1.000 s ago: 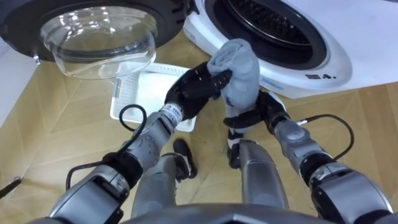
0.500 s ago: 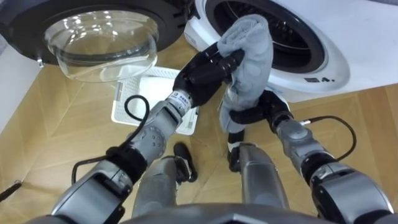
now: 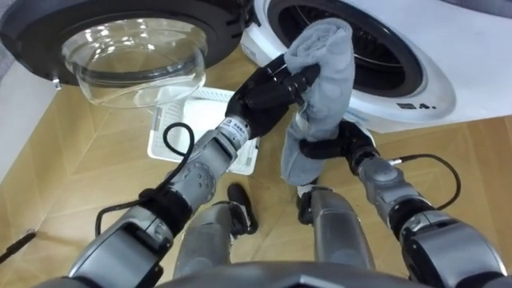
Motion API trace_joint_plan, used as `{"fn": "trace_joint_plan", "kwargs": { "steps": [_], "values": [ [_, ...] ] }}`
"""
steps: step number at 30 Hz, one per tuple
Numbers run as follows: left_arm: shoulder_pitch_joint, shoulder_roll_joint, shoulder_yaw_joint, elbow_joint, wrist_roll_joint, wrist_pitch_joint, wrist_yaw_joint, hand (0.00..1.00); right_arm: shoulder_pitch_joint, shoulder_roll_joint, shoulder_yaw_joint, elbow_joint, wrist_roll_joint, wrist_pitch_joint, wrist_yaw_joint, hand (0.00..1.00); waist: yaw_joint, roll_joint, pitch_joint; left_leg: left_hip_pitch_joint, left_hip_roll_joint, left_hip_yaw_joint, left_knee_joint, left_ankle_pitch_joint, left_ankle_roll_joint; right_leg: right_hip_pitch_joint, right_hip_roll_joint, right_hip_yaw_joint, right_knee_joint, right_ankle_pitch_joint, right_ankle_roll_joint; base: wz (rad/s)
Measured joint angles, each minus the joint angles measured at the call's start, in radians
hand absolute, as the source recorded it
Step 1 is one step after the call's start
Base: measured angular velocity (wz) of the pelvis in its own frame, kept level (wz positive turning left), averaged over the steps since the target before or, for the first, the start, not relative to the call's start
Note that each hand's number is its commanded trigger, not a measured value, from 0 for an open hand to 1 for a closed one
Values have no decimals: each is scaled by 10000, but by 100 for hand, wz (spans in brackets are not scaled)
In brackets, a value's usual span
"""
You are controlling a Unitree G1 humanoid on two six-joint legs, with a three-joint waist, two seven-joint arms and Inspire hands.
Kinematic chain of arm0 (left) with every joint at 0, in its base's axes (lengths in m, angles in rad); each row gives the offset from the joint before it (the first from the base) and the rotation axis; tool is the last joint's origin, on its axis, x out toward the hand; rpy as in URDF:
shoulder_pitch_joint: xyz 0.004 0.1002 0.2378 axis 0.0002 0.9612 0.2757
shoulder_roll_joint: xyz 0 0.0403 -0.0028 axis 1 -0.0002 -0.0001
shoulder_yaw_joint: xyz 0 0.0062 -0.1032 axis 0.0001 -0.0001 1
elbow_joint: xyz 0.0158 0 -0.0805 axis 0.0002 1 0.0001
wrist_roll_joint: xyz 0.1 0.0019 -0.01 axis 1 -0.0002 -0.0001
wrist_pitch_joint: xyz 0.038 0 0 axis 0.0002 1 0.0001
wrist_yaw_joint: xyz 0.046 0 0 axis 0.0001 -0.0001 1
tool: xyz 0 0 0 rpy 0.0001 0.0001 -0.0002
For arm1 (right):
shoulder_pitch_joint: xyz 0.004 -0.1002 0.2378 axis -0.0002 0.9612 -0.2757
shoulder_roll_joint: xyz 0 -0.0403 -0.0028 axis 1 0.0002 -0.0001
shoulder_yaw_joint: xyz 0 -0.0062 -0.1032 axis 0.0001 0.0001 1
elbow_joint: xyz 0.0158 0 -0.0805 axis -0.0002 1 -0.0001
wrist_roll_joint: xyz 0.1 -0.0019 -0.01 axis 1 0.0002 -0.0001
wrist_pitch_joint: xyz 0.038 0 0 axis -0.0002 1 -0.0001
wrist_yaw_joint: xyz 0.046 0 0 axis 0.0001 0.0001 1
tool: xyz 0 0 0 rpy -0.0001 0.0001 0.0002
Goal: Put towel into washing machine
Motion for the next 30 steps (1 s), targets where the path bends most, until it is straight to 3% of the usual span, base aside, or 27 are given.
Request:
{"fn": "trace_joint_plan", "kwargs": {
  "steps": [5,8,10,12,14,19,22,26,30],
  "values": [
    [435,394,270,6,-556,180,-359,0,-84,-274,-146,6,-233,324,9,100,301,172,-31,63,-139,-15,-212,62,6,0,-59,-25,-35,-12,19,3],
    [829,622,576,58,-487,186,-515,0,-97,-624,-399,213,93,427,10,100,638,382,-36,125,-177,-17,-356,106,9,1,-126,-117,-28,-40,34,2],
    [1185,926,635,241,-407,189,-466,0,-104,-1001,-403,322,506,603,-72,100,803,488,-40,205,-328,-46,-638,242,15,-2,-224,-138,-27,-89,56,16],
    [1475,1025,889,469,216,191,-361,0,-115,-1239,-415,419,626,651,-100,100,827,554,-44,233,-358,-123,-746,342,18,-2,-271,-149,-26,-130,93,18],
    [1766,1029,1359,849,1642,215,64,0,-169,-1429,-559,459,690,732,-112,100,916,581,-43,225,-478,-142,-854,398,21,-57,-330,-184,10,-170,101,7],
    [1930,1149,1798,1008,3800,272,1038,0,-351,-1979,-721,898,1266,883,-93,100,1332,652,-47,167,-617,-136,-995,445,76,-347,-575,-198,391,-371,149,6],
    [2188,1172,2216,1026,4964,274,1516,0,-528,-2162,-877,1287,1639,1047,41,100,1351,737,-79,205,-717,-240,-1063,487,106,-327,-697,-273,507,-476,200,15],
    [2203,1173,2414,1188,5575,363,1776,0,-532,-2245,-897,1384,1809,1078,291,100,1356,751,-78,201,-800,-311,-1075,509,142,-317,-772,-288,536,-507,248,7],
    [2193,1150,2451,1229,5580,410,1984,0,-592,-2246,-1262,1603,1968,1433,641,100,1357,840,-55,198,-874,-361,-1094,541,197,-299,-889,-395,556,-512,282,7]
  ]
}}
